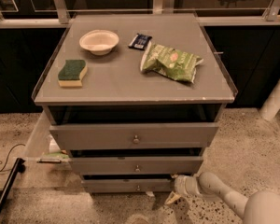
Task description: Open bottom drawer
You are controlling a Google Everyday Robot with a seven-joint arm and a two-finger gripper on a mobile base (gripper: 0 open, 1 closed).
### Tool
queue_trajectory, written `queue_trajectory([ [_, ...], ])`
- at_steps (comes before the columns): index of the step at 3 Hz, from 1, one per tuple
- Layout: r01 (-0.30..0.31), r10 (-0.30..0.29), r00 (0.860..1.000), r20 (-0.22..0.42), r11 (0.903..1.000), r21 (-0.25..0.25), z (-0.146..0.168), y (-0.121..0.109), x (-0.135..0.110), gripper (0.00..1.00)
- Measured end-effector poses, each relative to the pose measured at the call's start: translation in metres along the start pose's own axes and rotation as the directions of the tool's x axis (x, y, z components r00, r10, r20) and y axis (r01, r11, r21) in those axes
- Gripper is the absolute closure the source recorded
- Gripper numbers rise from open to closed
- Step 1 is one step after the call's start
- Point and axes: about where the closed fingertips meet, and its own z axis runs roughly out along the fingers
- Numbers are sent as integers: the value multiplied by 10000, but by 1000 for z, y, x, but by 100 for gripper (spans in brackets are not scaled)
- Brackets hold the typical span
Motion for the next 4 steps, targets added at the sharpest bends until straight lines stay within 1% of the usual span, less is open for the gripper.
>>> queue_trajectory([
  [1,0,0,10000,0,10000,0,0,0,0,0],
  [2,-96,94,9999,-113,9999,-119,5,3,0,0],
  [3,-641,634,9979,-141,9963,-565,14,28,1,0],
  [4,-641,634,9979,-140,9963,-566,14,28,1,0],
])
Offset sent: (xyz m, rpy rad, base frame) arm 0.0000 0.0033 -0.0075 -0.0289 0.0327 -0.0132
